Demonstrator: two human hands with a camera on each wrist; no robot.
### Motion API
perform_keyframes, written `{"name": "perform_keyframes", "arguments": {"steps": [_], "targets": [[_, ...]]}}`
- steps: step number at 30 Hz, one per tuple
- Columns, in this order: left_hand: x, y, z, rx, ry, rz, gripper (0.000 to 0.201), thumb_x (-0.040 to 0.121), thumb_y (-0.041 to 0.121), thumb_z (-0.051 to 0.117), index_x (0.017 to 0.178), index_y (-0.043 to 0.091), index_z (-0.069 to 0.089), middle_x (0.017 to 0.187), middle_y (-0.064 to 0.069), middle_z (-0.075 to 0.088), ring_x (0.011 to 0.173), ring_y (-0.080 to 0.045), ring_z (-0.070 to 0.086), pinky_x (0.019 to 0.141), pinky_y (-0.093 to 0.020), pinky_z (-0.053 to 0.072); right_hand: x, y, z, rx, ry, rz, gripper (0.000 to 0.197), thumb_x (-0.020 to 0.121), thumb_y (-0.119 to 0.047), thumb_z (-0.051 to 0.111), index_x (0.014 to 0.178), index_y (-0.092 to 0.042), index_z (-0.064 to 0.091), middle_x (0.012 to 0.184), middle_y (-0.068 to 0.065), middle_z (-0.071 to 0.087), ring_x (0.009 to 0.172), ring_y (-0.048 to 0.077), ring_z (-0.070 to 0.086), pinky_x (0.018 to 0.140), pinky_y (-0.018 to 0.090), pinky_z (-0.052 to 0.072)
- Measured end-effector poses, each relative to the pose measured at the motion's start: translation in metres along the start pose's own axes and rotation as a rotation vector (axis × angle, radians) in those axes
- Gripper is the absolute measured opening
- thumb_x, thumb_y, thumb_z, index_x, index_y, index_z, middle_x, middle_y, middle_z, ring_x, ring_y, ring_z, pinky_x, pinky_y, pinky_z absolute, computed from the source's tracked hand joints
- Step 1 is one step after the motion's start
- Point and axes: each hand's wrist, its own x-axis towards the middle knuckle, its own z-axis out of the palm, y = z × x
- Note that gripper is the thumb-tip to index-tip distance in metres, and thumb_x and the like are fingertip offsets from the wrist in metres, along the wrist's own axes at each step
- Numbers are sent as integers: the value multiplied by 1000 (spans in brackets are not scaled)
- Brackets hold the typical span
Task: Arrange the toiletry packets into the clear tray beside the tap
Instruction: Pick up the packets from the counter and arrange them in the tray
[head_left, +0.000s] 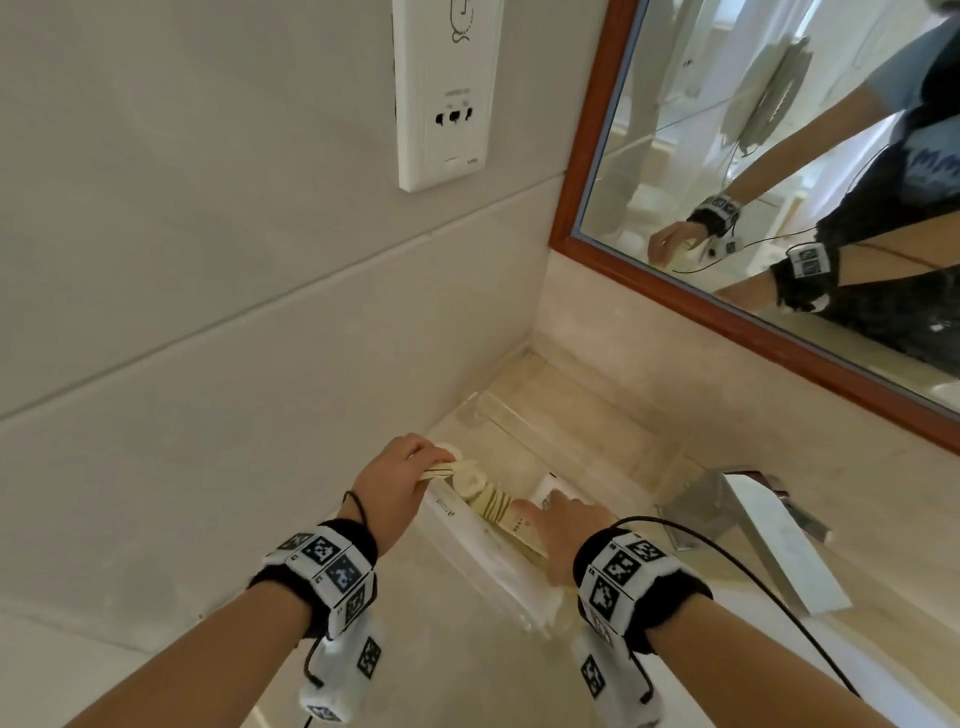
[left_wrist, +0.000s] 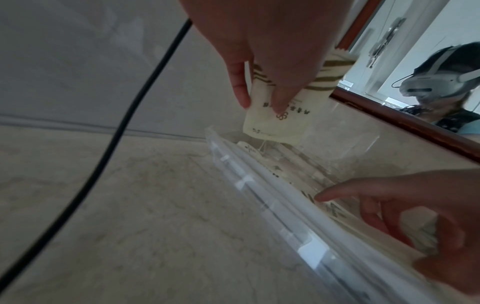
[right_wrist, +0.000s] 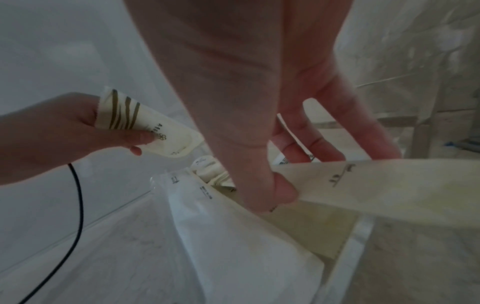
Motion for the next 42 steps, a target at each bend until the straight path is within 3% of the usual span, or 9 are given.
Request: {"name": "perform_keyframes", "arguments": {"steps": [4, 10, 15, 20, 22, 25, 30, 37, 42], "targets": [[5, -3, 6, -26, 4, 12, 37, 73, -13, 65, 103, 8, 68, 98, -14, 65, 91, -14, 52, 82, -22, 41, 0, 2, -1, -27, -2, -8, 77, 82, -15, 65, 144, -29, 21, 128, 13, 46, 112, 32, 56, 89, 40, 52], [13, 0, 15, -34, -34, -40, 38, 78, -12, 59, 110, 9, 66, 107, -11, 62, 100, -24, 59, 87, -23, 43, 7, -4, -2, 16, 25, -14, 72, 83, -16, 64, 143, -25, 24, 125, 14, 47, 107, 32, 58, 77, 34, 47], [16, 1, 21, -29, -51, -17, 41, 77, -15, 58, 111, 7, 66, 106, -13, 63, 99, -25, 59, 86, -21, 44, 11, -9, 2, 50, 53, 1, 73, 83, -12, 63, 143, -26, 24, 127, 14, 45, 112, 32, 55, 85, 36, 48], [19, 1, 30, -46, -47, 20, 47, 69, -20, 61, 107, 5, 68, 98, -15, 65, 91, -9, 47, 88, -18, 36, 14, -14, 6, 131, 76, -11, 65, 89, -10, 54, 144, -27, 24, 130, 16, 42, 115, 34, 52, 86, 37, 47], [20, 4, 30, -34, -61, 9, 48, 68, -21, 61, 107, 6, 68, 99, -14, 65, 93, -16, 57, 80, -15, 44, 14, -14, 10, 168, 85, -12, 64, 90, -9, 51, 144, -28, 23, 130, 15, 41, 113, 33, 52, 84, 38, 48], [24, 7, 30, -18, -73, 9, 50, 67, -23, 59, 108, 5, 68, 99, -16, 66, 90, -30, 63, 81, -30, 53, 15, -11, 12, 190, 81, -14, 66, 89, -4, 51, 144, -29, 24, 128, 13, 42, 111, 32, 54, 82, 37, 49], [31, 5, 34, 44, -62, 20, 58, 59, -24, 64, 108, 6, 67, 99, -16, 67, 89, -34, 65, 74, -44, 59, 18, -3, 7, 185, 159, -6, 53, 89, 0, 51, 138, -15, 38, 127, 12, 44, 110, 30, 54, 79, 35, 49], [42, 17, 34, 58, -12, 10, 43, 60, -15, 70, 95, 10, 70, 90, -10, 65, 84, -27, 63, 64, -33, 59, 18, -2, 10, 191, 126, -34, 50, 90, 0, 49, 136, -14, 37, 125, 12, 46, 106, 31, 57, 79, 37, 50], [52, 25, 37, 87, -75, -20, 37, 53, -16, 68, 73, 13, 57, 77, -3, 60, 73, -25, 58, 49, -26, 45, 16, 6, 10, 177, 151, -25, 49, 90, 2, 50, 136, -13, 40, 125, 12, 47, 105, 30, 57, 78, 35, 49]]}}
